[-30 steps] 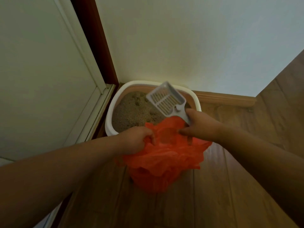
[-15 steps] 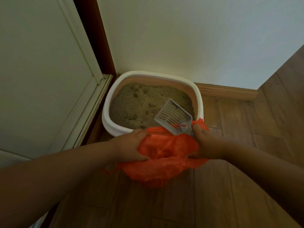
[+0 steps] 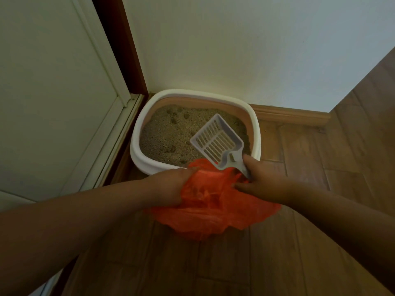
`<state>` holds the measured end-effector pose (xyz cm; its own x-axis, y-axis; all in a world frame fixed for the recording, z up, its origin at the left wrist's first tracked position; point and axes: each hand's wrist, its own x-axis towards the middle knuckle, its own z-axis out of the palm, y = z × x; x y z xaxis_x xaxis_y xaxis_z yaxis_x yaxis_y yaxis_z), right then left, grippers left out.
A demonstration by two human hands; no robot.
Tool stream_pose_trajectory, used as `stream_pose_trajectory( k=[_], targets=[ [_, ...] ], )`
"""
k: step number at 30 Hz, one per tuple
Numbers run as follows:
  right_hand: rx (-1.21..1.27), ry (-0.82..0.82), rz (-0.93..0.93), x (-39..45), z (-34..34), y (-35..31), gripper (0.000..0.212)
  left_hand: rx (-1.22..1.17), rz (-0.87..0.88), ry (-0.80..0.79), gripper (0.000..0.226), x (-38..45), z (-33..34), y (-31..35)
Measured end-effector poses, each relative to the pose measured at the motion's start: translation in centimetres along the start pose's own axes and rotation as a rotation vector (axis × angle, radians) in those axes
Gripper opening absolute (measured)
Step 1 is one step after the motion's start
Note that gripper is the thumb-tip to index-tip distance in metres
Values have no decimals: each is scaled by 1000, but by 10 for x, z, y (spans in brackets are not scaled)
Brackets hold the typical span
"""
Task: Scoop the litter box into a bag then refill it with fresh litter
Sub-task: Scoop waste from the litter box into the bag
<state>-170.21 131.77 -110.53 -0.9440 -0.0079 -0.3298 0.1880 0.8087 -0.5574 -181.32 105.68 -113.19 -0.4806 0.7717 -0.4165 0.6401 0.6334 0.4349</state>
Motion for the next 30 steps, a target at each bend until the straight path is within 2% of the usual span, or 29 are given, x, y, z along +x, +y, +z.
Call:
stream_pose_trajectory(
  k=[3, 7, 11, 13, 16, 17, 20, 21, 23, 25, 27, 30],
  targets=[
    [175, -21, -81, 4, 11, -1, 65, -179, 32, 56, 87, 4, 2, 5],
    [162, -131, -83, 4, 22, 8, 72, -292, 91, 115, 73, 3, 0, 4],
    [135, -249, -42, -2, 30, 18, 81, -231, 184, 161, 33, 0, 1, 5],
    [98, -267, -17, -2, 29, 24, 85, -132, 175, 128, 29, 2, 1, 3],
    [27, -256, 4, -5, 24, 31, 86, 44, 83, 52, 35, 4, -1, 3],
    [5, -246, 5, -6, 23, 34, 88, 93, 55, 27, 45, 5, -1, 3],
    [-49, -247, 53, -8, 20, 44, 97, 285, -26, -123, 97, 2, -4, 1],
    [-58, -254, 82, -9, 19, 49, 101, 379, -36, -169, 105, 0, -5, -1],
    [-58, -289, 131, -13, 16, 56, 112, 517, -70, -244, 109, -5, -6, -5],
    [-57, -324, 155, -18, 15, 62, 115, 555, -99, -288, 109, -9, -5, -8],
    [-32, -314, 109, -20, 13, 61, 104, 507, -98, -293, 114, -9, -3, -9],
    [13, -245, 49, -14, 9, 51, 65, 324, -103, -243, 118, -4, -2, -9]
  ],
)
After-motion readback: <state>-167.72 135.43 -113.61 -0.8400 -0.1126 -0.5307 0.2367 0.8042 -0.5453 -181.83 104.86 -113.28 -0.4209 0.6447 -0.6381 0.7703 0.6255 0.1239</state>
